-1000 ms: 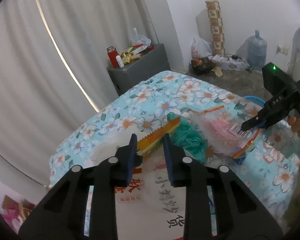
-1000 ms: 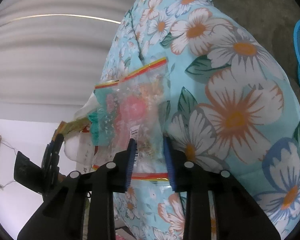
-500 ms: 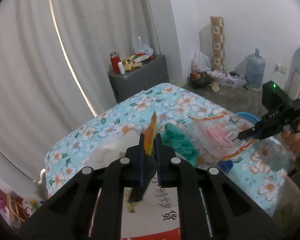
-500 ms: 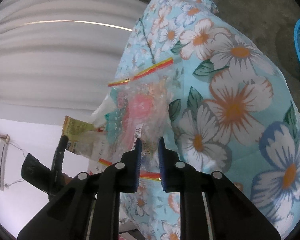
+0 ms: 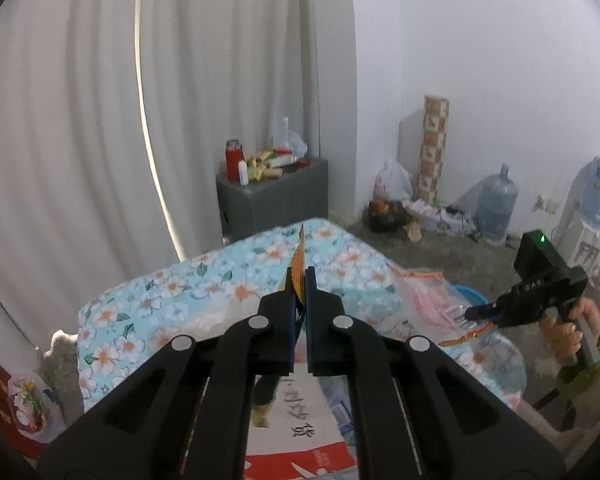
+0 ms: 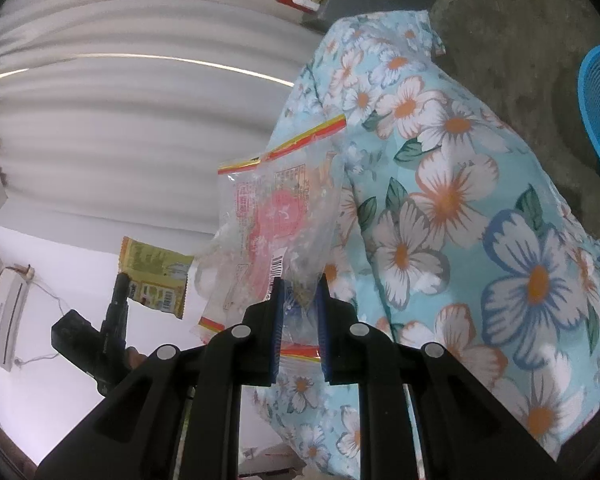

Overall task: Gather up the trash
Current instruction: 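Carry both items over the blue wastebasket and open both grippers to drop them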

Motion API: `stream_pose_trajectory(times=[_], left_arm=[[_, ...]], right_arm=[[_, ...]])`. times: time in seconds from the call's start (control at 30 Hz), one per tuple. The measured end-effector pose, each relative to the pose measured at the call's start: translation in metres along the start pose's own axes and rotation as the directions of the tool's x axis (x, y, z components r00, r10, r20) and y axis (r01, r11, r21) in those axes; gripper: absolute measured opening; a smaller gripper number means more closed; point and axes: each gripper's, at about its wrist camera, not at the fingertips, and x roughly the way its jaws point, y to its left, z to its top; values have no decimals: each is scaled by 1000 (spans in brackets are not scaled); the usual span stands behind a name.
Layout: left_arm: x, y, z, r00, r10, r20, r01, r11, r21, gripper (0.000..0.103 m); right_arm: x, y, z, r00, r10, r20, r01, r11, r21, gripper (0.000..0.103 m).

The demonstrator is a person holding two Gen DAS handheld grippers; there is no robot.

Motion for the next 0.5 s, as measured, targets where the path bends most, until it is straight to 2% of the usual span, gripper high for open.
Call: stream_pose_trajectory(times=[0.23, 0.5], left_arm=[[-29, -16, 3, 994, -43, 103, 49, 997, -59, 2], [-20, -45, 10, 987, -132, 91, 142, 984, -110, 2]], right_arm=[[-25, 0, -16, 998, 18, 58, -19, 1000, 13, 15], [-55, -8, -24, 990, 55, 130, -59, 998, 24, 15]])
